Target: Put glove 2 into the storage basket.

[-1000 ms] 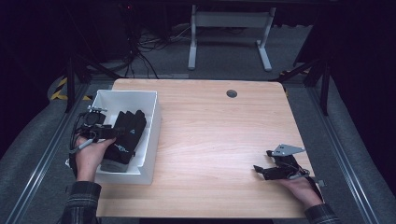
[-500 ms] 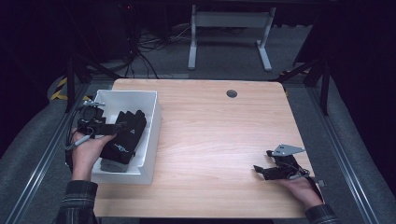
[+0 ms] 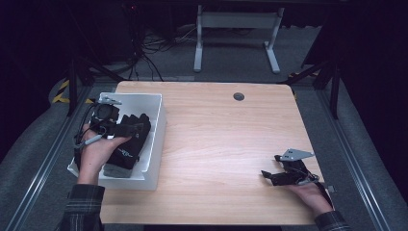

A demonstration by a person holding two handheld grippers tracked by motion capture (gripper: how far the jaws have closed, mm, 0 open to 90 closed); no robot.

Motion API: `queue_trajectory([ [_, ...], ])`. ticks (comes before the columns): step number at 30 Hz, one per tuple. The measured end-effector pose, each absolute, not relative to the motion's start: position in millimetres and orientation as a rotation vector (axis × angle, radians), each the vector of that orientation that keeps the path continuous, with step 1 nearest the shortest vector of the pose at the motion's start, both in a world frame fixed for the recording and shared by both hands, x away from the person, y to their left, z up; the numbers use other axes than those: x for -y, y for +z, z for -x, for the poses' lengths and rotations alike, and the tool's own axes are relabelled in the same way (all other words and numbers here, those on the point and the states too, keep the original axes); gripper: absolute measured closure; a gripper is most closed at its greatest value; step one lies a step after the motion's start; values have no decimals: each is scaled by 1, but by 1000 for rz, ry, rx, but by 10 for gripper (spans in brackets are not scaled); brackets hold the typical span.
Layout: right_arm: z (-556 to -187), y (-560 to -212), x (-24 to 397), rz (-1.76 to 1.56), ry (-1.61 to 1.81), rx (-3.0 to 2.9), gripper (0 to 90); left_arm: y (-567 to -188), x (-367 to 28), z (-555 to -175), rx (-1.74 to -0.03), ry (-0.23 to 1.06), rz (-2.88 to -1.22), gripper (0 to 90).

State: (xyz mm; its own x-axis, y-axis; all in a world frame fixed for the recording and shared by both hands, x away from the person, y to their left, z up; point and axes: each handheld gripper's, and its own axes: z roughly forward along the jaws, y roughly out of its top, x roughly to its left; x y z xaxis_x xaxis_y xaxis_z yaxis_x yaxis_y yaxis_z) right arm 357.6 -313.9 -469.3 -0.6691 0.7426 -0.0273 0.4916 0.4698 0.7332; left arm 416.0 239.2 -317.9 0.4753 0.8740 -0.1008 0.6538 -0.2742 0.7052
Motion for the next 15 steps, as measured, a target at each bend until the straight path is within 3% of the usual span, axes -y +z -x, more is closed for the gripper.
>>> queue_trajectory([
  [15,-358,-469,314,-1040,1022,-2381,154,-310,-196,-412,-1130,384,-2056,49],
])
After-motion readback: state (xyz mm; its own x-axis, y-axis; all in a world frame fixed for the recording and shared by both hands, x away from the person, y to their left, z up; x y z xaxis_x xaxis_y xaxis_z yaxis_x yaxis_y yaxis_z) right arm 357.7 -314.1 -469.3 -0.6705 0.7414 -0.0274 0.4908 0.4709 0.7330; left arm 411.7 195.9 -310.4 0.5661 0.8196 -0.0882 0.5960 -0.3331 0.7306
